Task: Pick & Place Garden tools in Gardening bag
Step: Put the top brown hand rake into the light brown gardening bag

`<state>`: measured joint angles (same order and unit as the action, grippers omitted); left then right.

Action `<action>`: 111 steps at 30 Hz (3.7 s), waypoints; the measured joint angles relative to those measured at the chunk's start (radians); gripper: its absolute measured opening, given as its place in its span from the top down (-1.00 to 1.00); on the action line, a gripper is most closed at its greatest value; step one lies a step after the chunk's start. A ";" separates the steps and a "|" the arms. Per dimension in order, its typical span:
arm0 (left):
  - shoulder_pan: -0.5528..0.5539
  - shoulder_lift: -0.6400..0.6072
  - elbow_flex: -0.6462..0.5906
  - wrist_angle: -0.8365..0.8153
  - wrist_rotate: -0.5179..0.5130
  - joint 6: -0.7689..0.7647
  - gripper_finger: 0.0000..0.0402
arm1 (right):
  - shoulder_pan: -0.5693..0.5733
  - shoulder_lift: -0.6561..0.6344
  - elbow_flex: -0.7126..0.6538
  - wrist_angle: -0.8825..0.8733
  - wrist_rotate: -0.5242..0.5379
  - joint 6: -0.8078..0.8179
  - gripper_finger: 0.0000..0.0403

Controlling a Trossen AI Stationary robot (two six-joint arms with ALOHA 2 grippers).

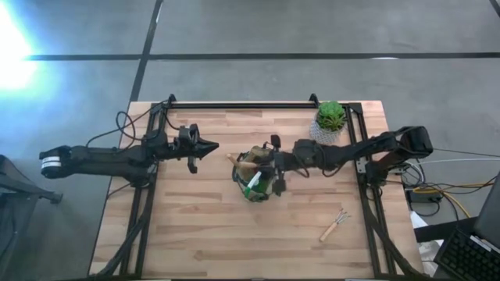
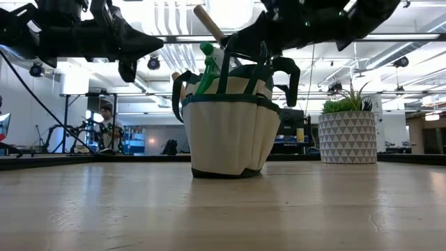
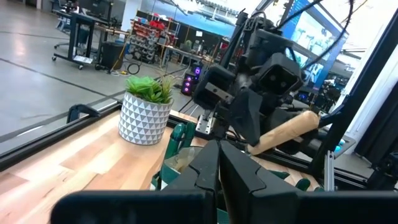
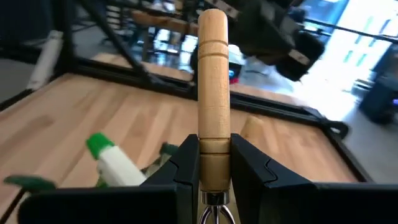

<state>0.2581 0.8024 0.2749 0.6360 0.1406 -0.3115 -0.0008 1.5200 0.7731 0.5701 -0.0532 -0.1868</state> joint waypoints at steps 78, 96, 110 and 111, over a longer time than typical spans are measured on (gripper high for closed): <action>0.002 0.005 0.001 -0.034 -0.003 0.047 0.92 | -0.134 0.215 0.556 -1.000 -0.337 -0.363 0.77; 0.001 0.005 0.002 -0.026 -0.002 0.045 0.92 | -0.128 0.216 0.530 -0.975 -0.330 -0.330 0.77; 0.001 0.005 0.002 -0.024 0.000 0.037 0.92 | -0.130 0.216 0.527 -0.980 -0.284 -0.310 0.77; 0.001 0.005 0.002 -0.024 0.000 0.037 0.92 | -0.130 0.216 0.526 -0.981 -0.284 -0.310 0.77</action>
<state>0.2592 0.8078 0.2764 0.6125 0.1406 -0.2741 -0.1310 1.7355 1.2991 -0.4109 -0.3370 -0.4965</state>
